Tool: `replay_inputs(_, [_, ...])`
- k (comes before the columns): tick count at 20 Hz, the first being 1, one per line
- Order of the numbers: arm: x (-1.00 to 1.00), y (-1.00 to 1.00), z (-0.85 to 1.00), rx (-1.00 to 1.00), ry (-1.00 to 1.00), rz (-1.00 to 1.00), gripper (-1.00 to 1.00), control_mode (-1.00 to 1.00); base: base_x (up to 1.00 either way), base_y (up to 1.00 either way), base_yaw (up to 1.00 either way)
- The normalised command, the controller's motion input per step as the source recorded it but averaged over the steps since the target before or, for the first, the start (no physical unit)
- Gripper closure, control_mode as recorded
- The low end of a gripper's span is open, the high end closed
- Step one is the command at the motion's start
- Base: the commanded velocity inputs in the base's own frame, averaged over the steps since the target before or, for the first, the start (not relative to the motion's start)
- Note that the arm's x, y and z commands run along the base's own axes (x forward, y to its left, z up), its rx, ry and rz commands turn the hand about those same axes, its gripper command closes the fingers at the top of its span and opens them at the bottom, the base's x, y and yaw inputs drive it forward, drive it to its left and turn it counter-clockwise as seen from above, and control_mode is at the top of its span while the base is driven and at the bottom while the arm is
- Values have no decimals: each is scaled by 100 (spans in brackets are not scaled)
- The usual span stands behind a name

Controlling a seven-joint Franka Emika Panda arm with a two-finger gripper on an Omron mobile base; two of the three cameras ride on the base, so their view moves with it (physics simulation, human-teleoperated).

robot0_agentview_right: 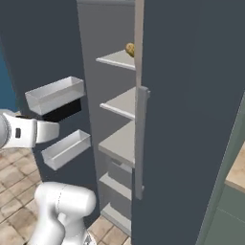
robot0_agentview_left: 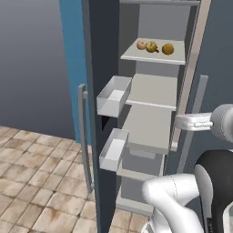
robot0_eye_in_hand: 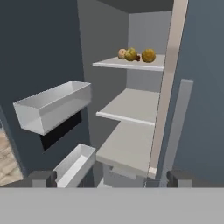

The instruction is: Take the chicken drumstick and squash from the second highest rack and move them to the highest rack where the peach and squash are located, to maximize freezer space. Close the freezer door after rearranging.

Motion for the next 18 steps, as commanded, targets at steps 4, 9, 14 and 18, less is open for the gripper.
replay_inputs(4, [0,0,0,0,0,0,-100,100,-77,55,-1])
replay_inputs(9, [0,0,0,0,0,0,-100,100,-42,70,-5])
replay_inputs(14, [0,0,0,0,0,0,-100,100,-5,81,-12])
replay_inputs(18, [0,0,0,0,0,0,-100,100,12,83,-13])
